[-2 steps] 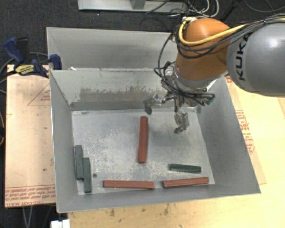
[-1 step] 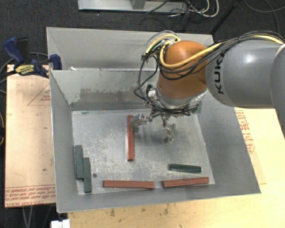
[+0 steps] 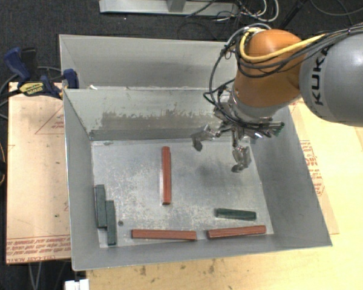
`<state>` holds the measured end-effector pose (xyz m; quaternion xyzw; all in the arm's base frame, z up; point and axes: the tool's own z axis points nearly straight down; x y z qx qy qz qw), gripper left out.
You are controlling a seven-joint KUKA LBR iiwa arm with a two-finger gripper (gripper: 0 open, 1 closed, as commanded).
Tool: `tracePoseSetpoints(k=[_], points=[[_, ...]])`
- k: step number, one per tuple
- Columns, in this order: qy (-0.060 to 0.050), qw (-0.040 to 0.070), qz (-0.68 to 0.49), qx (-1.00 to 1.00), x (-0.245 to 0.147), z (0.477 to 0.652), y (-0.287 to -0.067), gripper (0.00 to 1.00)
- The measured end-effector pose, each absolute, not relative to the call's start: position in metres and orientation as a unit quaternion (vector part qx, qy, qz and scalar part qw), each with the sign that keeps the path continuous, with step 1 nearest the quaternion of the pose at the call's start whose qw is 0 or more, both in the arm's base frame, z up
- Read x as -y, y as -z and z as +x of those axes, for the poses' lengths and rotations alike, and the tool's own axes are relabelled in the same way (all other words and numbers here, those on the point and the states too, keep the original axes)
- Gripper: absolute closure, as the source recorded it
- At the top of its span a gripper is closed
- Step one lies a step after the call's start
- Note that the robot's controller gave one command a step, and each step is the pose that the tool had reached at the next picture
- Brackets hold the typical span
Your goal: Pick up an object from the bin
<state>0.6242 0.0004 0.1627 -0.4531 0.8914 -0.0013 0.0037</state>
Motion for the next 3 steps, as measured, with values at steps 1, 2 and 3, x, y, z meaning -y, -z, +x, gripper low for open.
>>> tracePoseSetpoints(k=[1,2,3], points=[[-0.003,0.000,-0.477,-0.879,-0.044,0.607,-0.122,0.00],[-0.001,0.002,-0.542,-0.840,-0.074,0.635,-0.089,0.00],[-0.001,0.002,-0.592,-0.806,-0.111,0.634,-0.070,0.00]])
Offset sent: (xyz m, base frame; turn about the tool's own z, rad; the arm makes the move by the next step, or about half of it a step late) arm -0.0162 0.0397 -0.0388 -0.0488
